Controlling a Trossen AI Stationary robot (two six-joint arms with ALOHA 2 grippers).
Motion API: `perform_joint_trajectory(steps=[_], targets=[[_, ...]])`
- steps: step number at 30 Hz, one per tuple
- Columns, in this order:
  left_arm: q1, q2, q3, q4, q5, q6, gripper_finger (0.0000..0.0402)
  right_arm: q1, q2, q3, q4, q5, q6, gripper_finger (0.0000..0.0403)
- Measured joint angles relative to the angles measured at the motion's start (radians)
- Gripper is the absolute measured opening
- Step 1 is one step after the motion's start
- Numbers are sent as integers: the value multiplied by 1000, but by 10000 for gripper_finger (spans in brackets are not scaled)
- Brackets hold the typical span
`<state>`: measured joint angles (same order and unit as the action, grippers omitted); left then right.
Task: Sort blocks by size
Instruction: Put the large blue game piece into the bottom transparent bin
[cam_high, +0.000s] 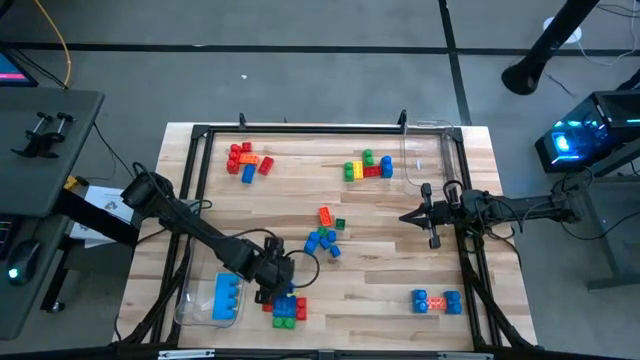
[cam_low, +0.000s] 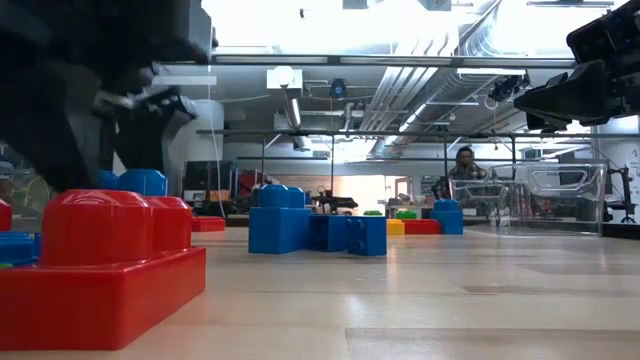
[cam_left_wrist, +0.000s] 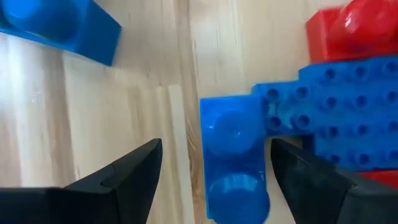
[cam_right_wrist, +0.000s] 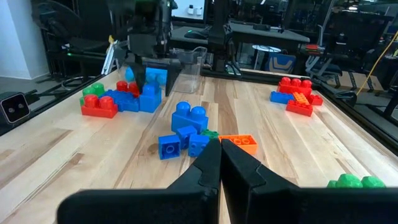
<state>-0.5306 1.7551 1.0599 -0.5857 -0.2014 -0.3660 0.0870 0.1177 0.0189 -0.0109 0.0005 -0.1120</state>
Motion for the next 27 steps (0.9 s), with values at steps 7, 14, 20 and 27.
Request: perform_joint_trajectory(steps=[7,14,20,27], targets=[[6,82,12,-13,36,0,231,0,0,0,0,0,0,1],[60,-10,63,-29,-32,-18,98,0,0,0,0,0,0,1],[115,-244,92,-323,-163,-237,98,0,0,0,0,0,0,1],[-55,-513,83,-636,-137,-923,98,0,0,0,0,0,0,1]])
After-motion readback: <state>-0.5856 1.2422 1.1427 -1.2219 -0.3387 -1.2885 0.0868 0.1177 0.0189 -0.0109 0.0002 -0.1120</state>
